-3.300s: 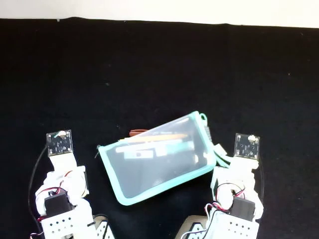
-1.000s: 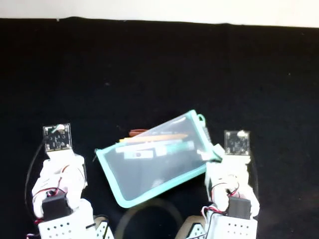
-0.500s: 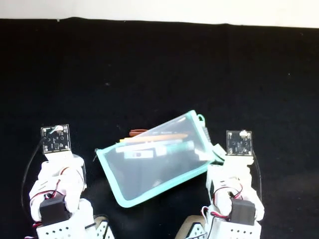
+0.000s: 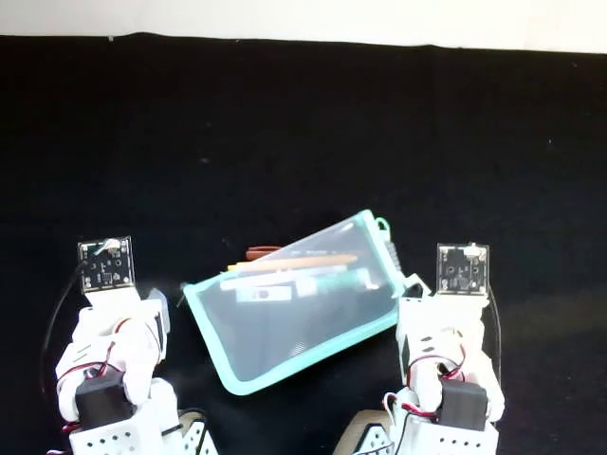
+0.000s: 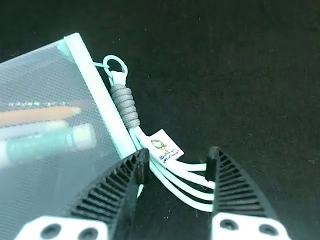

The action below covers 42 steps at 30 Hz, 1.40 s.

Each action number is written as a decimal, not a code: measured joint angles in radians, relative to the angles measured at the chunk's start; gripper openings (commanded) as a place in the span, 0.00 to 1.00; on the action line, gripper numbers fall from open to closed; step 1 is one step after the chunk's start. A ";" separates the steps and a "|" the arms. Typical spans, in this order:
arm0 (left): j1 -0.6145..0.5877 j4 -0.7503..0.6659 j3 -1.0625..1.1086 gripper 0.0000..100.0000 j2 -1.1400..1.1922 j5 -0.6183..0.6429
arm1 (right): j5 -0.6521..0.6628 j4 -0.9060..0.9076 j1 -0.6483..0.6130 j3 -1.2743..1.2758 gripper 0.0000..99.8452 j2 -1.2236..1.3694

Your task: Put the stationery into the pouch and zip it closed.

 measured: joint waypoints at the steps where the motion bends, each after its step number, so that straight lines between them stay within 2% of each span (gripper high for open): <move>1: 0.000 0.000 0.000 0.16 0.000 0.000 | 0.021 0.000 0.006 0.005 0.21 0.000; 6: 0.000 0.000 0.000 0.15 0.000 0.000 | 0.127 -0.003 0.153 0.068 0.21 0.002; 10: 0.000 0.000 0.000 0.12 0.000 0.000 | 0.155 -0.003 0.195 0.121 0.21 0.002; 26: 0.000 0.000 0.000 0.11 -0.002 0.000 | 0.161 -0.209 0.204 0.176 0.21 0.002; 42: 0.000 0.000 0.000 0.11 -0.002 0.000 | 0.161 -0.144 0.204 0.176 0.21 0.002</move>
